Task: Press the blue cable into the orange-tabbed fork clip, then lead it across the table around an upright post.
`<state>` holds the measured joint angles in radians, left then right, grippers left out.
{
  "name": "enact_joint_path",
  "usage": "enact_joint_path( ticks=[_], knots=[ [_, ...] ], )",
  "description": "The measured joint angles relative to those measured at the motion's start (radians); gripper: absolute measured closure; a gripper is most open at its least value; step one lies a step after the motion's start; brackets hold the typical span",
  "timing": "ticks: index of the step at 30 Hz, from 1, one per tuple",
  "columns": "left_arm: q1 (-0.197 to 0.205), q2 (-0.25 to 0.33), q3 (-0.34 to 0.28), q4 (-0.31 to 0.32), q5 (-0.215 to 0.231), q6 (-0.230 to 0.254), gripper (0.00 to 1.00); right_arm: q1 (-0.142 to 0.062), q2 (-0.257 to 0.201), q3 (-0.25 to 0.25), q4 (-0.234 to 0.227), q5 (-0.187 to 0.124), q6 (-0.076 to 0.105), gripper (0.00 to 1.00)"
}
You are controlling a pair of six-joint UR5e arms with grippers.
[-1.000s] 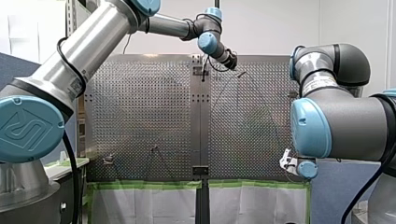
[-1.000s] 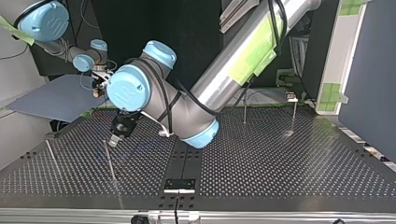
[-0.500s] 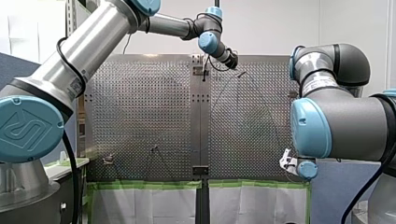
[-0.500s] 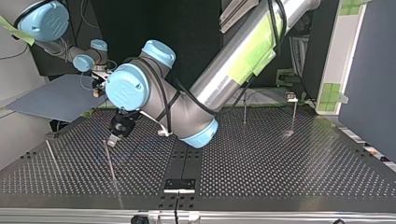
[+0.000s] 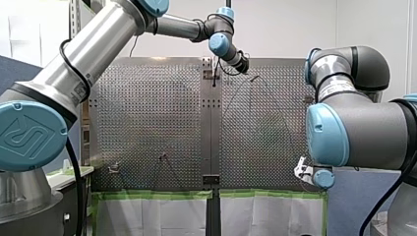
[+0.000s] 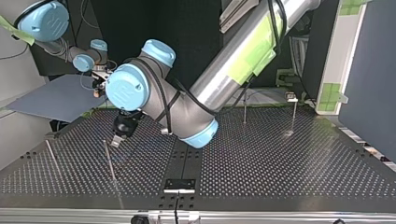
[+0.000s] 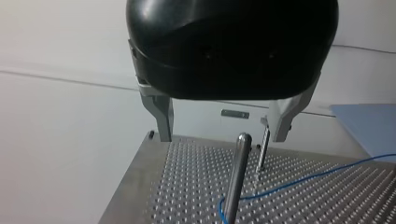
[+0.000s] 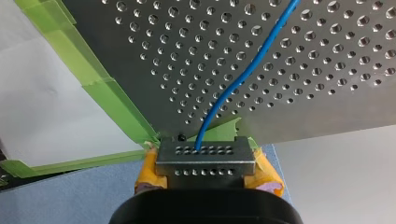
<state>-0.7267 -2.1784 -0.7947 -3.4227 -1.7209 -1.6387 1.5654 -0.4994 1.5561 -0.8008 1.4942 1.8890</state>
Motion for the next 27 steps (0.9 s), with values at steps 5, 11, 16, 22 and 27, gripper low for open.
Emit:
enact_joint_path(
  ticks=[5, 11, 16, 22, 27],
  knots=[
    [0.000, 0.000, 0.000, -0.007, -0.039, -0.031, 0.00, 0.001, 0.000, 0.000, 0.000, 0.000, 0.000, 1.00],
    [-0.001, 0.000, 0.000, -0.009, -0.087, -0.041, 0.00, 0.003, 0.000, 0.000, 0.000, 0.000, 0.000, 1.00],
    [-0.001, 0.000, 0.000, -0.012, -0.104, -0.041, 0.00, 0.004, 0.000, 0.000, 0.000, 0.000, 0.000, 1.00],
    [0.000, 0.000, 0.000, -0.018, -0.130, -0.042, 0.00, 0.005, 0.000, 0.000, 0.000, 0.000, 0.000, 1.00],
    [-0.001, 0.000, 0.000, -0.018, -0.132, -0.043, 0.00, 0.005, 0.000, 0.000, 0.000, -0.001, 0.000, 1.00]
  ],
)
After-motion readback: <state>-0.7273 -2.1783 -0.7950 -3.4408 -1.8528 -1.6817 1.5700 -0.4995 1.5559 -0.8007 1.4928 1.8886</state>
